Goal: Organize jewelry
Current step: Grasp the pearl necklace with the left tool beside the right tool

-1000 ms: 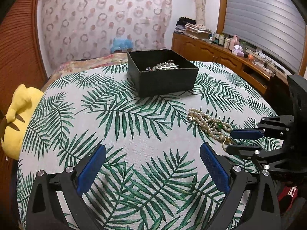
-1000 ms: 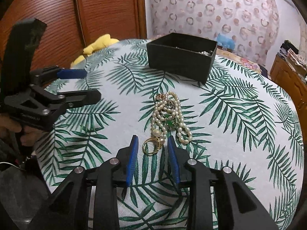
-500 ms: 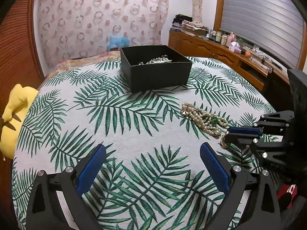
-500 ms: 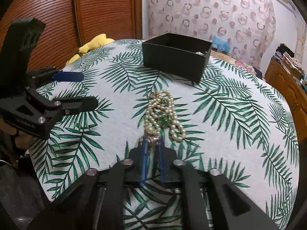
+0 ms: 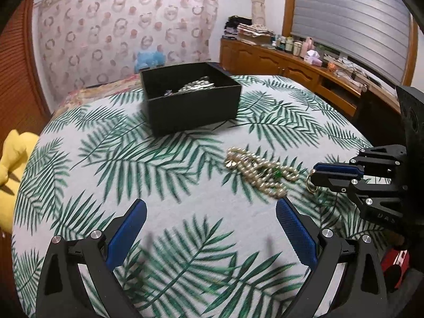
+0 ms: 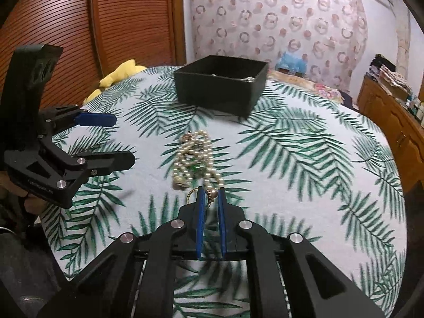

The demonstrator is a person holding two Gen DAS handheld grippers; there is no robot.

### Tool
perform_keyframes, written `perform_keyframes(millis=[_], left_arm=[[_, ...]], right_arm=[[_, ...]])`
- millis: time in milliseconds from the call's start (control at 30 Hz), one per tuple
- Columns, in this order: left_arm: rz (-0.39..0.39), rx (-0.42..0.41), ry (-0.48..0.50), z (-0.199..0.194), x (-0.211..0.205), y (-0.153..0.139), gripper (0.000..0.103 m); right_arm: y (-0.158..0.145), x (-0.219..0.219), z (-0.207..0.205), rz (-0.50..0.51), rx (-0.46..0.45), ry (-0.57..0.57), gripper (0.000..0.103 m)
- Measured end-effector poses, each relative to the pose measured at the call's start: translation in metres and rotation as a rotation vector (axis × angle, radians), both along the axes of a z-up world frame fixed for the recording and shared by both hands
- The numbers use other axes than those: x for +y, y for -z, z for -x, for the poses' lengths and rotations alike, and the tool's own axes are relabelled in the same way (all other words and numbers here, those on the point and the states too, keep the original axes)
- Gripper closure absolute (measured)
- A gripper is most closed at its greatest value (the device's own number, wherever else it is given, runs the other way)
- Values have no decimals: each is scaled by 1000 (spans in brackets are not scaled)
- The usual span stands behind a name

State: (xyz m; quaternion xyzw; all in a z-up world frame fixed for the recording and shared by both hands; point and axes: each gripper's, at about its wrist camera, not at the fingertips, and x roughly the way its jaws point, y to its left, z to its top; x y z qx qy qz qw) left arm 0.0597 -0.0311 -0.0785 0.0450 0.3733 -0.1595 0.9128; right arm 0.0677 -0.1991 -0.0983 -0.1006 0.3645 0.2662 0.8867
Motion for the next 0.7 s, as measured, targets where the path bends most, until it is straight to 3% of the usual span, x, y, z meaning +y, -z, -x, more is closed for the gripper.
perform_keyframes(millis=[367, 567, 700], left_arm=[[34, 96, 86, -25, -36, 10, 79], [-3, 101, 51, -32, -43, 12, 79], [1, 113, 48, -34, -42, 12, 92]], right_arm=[[8, -25, -5, -26, 10, 53, 92], [8, -26, -5, -52, 13, 43, 92], [8, -29, -4, -74, 17, 39, 92]])
